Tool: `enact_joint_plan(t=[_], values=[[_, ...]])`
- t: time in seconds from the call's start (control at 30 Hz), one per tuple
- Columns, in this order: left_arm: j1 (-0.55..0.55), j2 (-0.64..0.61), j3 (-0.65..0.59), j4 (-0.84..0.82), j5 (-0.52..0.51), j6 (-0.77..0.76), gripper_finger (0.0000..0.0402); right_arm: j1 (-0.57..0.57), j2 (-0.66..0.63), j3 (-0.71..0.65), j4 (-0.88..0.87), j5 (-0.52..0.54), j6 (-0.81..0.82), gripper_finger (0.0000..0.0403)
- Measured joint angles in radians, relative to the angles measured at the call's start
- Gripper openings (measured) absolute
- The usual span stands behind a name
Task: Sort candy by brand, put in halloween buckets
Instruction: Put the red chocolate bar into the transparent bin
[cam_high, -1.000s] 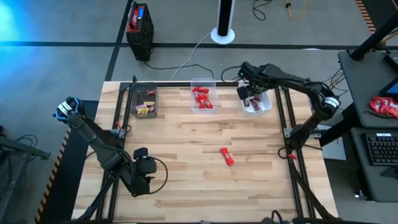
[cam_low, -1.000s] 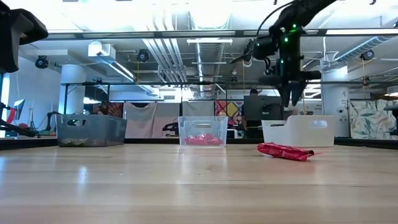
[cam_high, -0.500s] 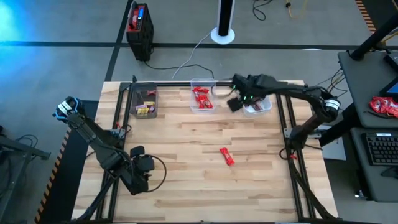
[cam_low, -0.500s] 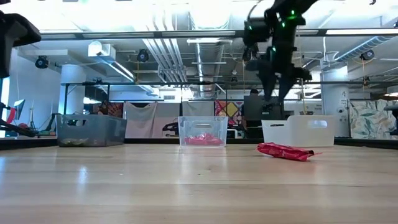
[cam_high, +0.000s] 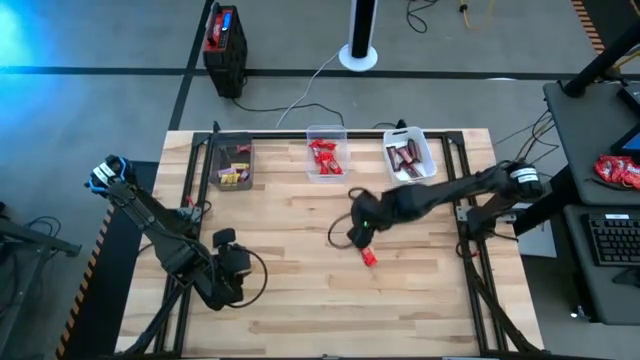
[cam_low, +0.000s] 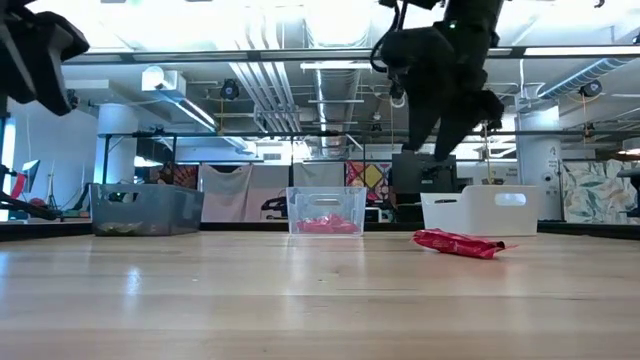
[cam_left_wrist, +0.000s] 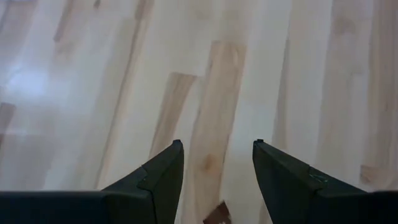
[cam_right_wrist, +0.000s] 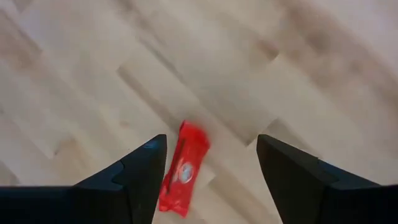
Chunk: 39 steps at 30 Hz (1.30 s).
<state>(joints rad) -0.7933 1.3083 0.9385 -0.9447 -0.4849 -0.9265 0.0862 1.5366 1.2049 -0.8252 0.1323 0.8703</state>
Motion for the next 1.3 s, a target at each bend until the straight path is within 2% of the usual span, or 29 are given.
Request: enact_joint_plan(t=[0.17, 0.4, 0.87, 1.07, 1.3], values=[[0.001, -0.001, 0.0, 0.0, -0.027, 0.005, 0.0175, 0.06, 0.099, -0.001, 0.0, -0.008, 0.078, 0.0251], [0.001, -0.001, 0.0, 0.0, -0.024, 0.004, 0.0175, 0.087, 0.215, 0.015, -0.002, -0.039, 0.105, 0.0253], [0.001, -0.001, 0.0, -0.003, -0.026, 0.003, 0.0175, 0.086, 0.31, 0.017, 0.036, -0.047, 0.089, 0.0244], [0.001, -0.001, -0.005, -0.002, -0.027, 0.001, 0.0175, 0.086, 0.312, 0.017, 0.051, -0.05, 0.087, 0.0204], [0.001, -0.001, -0.007, 0.001, -0.029, 0.001, 0.0175, 0.086, 0.294, 0.017, 0.054, -0.044, 0.077, 0.0122]])
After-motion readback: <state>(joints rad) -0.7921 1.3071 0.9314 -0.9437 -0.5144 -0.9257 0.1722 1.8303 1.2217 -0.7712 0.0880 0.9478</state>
